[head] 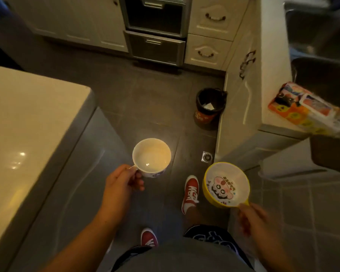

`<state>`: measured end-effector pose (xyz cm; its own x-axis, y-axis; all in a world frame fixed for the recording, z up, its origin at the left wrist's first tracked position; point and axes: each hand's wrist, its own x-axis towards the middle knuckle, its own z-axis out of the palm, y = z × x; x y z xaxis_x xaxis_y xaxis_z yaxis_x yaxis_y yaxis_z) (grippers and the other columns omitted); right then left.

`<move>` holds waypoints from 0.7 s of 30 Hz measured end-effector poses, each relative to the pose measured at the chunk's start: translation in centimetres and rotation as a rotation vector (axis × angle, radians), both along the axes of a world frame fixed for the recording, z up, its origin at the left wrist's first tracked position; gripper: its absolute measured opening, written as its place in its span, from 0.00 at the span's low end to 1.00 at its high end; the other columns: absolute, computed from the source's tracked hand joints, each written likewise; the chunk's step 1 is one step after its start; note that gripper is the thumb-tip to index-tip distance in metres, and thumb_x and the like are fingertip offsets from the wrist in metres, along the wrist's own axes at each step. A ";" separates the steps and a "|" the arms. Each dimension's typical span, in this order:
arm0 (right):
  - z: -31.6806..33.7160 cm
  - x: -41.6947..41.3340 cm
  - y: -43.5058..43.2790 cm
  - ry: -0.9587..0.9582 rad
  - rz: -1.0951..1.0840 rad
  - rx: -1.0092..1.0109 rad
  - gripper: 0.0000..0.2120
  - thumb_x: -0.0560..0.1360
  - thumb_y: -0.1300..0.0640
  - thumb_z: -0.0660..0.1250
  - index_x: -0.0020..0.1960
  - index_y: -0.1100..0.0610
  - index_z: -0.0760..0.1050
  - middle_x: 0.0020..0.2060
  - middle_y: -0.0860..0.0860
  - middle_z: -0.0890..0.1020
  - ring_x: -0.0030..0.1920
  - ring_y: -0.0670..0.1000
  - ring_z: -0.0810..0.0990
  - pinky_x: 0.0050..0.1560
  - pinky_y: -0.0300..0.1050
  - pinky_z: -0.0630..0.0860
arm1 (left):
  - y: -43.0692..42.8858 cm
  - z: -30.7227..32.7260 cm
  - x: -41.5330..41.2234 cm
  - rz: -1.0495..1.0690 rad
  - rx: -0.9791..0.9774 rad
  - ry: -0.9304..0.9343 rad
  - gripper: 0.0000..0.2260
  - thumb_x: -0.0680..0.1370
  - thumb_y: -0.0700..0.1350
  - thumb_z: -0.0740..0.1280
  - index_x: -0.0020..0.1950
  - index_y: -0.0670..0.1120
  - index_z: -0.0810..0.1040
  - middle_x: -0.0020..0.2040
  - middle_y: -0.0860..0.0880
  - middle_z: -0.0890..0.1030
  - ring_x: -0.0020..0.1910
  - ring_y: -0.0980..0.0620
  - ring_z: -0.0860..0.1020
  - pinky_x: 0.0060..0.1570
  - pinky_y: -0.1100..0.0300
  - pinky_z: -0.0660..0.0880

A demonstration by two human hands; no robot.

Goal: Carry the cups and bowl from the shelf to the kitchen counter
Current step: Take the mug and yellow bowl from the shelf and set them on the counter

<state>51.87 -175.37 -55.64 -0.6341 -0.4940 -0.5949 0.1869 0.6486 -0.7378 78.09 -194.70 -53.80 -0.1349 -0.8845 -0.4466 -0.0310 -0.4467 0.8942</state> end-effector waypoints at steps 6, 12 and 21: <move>-1.0 -8.9 -8.2 0.020 0.016 -0.044 0.16 0.77 0.60 0.65 0.31 0.62 0.74 0.19 0.51 0.73 0.20 0.47 0.70 0.24 0.43 0.65 | -8.4 0.5 -10.1 0.004 -0.007 0.015 0.14 0.80 0.38 0.60 0.35 0.40 0.76 0.31 0.43 0.77 0.30 0.48 0.76 0.36 0.52 0.74; 0.6 -15.3 -19.3 0.031 0.169 -0.068 0.15 0.77 0.56 0.65 0.33 0.61 0.76 0.22 0.51 0.76 0.23 0.47 0.73 0.24 0.43 0.68 | -13.4 2.4 -14.4 0.102 -0.011 0.002 0.13 0.81 0.38 0.58 0.38 0.38 0.74 0.31 0.44 0.77 0.31 0.48 0.75 0.37 0.51 0.73; 1.0 -16.6 -38.0 -0.016 0.394 -0.147 0.16 0.76 0.56 0.65 0.30 0.58 0.75 0.23 0.52 0.75 0.23 0.48 0.73 0.23 0.41 0.67 | -21.5 1.6 -14.2 0.383 0.020 -0.022 0.13 0.82 0.37 0.58 0.39 0.36 0.74 0.28 0.45 0.76 0.28 0.49 0.75 0.34 0.53 0.73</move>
<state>35.23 -213.37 -54.60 -0.3712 -0.7772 -0.5081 -0.0422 0.5607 -0.8269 63.91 -216.23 -52.18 0.2136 -0.8602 -0.4630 0.1220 -0.4468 0.8863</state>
